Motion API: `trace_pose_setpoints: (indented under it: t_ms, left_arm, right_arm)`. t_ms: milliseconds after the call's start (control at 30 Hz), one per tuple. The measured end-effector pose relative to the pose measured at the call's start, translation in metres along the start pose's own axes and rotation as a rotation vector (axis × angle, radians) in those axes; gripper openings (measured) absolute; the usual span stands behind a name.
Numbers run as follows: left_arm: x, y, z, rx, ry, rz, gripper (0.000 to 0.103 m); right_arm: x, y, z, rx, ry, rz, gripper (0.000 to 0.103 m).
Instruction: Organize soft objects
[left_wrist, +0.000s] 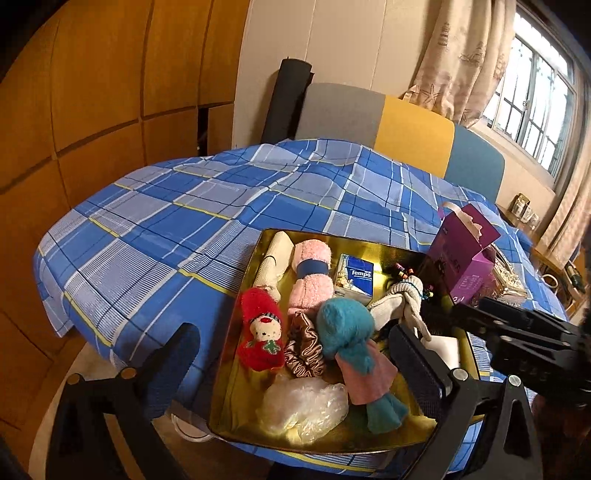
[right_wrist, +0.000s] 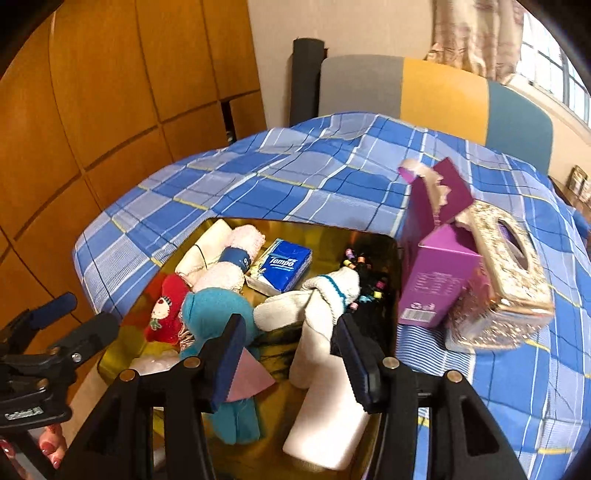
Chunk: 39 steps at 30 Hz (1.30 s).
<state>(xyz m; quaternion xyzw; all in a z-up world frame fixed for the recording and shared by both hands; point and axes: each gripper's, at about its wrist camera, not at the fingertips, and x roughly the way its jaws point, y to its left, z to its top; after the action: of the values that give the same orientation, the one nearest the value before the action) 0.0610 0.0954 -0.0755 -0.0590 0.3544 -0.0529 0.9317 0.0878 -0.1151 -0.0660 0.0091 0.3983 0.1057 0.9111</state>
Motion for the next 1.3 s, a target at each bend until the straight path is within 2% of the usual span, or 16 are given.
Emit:
trace_pose_setpoints:
  t_ms: [133, 400, 567, 667, 800, 933, 1100, 1300]
  left_arm:
    - [-0.008, -0.002, -0.002, 0.005, -0.006, 0.021, 0.103]
    - [-0.018, -0.006, -0.01, 0.008, 0.011, 0.031, 0.103]
    - [-0.028, -0.01, -0.015, 0.009, 0.002, 0.044, 0.103]
    - [-0.036, -0.013, -0.016, 0.012, -0.012, 0.06, 0.103]
    - [-0.043, -0.021, -0.02, 0.041, -0.016, 0.126, 0.103]
    - [-0.045, -0.016, -0.022, 0.015, 0.003, 0.128, 0.103]
    - [-0.049, -0.009, -0.025, -0.041, 0.013, 0.136, 0.103]
    - [-0.05, -0.016, -0.028, 0.004, 0.042, 0.152, 0.103]
  right_arm:
    - [-0.018, -0.006, -0.007, 0.029, -0.025, -0.034, 0.058]
    - [-0.045, -0.017, -0.025, 0.104, -0.053, -0.111, 0.058]
    - [-0.061, -0.01, -0.037, 0.101, -0.087, -0.196, 0.058]
    - [-0.072, -0.005, -0.043, 0.107, -0.122, -0.21, 0.058]
    - [-0.079, -0.004, -0.049, 0.147, -0.114, -0.231, 0.058]
    - [-0.083, 0.0, -0.052, 0.154, -0.076, -0.261, 0.058]
    - [-0.093, 0.006, -0.051, 0.154, -0.081, -0.277, 0.058]
    - [-0.102, 0.019, -0.05, 0.119, -0.095, -0.306, 0.058]
